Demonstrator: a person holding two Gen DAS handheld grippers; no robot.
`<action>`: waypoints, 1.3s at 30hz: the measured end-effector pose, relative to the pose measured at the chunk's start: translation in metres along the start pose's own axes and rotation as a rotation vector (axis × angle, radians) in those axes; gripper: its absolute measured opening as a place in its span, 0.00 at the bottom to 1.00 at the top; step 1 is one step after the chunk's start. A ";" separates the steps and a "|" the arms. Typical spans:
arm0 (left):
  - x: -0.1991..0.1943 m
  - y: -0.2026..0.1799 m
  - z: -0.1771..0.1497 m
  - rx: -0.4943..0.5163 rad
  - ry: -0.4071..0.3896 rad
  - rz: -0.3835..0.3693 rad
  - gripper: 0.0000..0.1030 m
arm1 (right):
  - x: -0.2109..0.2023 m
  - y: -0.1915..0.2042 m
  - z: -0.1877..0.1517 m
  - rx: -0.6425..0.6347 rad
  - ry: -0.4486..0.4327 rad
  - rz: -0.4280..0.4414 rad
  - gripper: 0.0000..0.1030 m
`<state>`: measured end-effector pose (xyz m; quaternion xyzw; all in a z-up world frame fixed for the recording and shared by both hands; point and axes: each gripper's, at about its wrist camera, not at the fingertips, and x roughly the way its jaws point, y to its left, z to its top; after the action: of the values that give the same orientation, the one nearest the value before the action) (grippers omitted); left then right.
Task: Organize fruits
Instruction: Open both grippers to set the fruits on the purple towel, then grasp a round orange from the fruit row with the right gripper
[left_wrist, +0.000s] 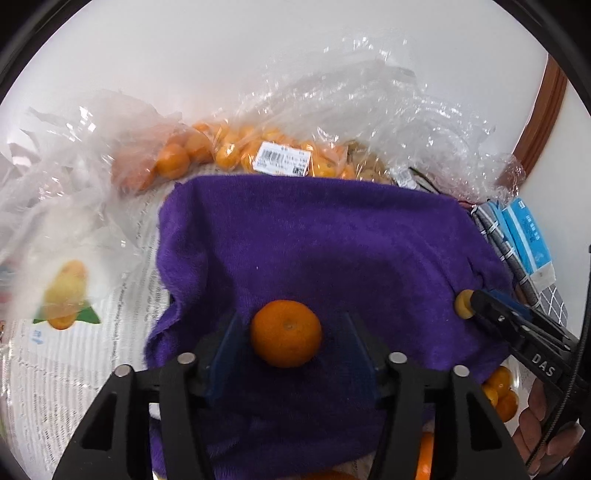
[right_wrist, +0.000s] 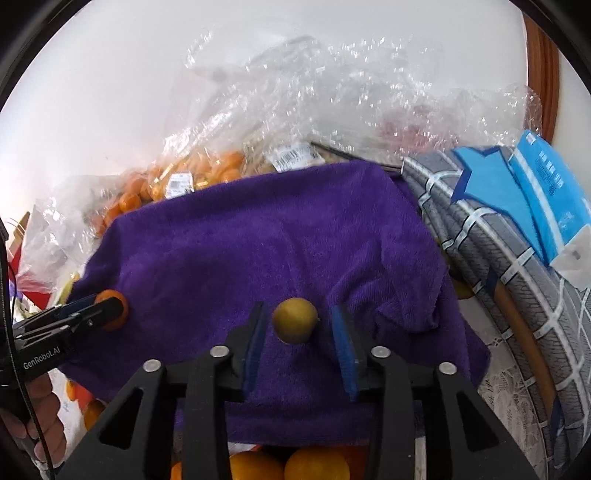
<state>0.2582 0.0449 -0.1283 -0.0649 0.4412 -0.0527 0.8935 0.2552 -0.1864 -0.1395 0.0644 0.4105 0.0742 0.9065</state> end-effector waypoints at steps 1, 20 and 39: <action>-0.005 -0.001 -0.001 0.005 -0.005 0.001 0.54 | -0.010 0.002 0.002 -0.004 -0.027 -0.013 0.52; -0.090 -0.011 -0.077 0.130 -0.138 0.041 0.54 | -0.113 0.001 -0.064 -0.055 -0.134 -0.121 0.80; -0.082 0.029 -0.127 0.004 -0.123 -0.055 0.54 | -0.111 -0.015 -0.105 -0.021 -0.060 -0.085 0.69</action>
<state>0.1091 0.0770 -0.1456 -0.0785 0.3833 -0.0742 0.9173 0.1044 -0.2159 -0.1291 0.0395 0.3848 0.0377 0.9214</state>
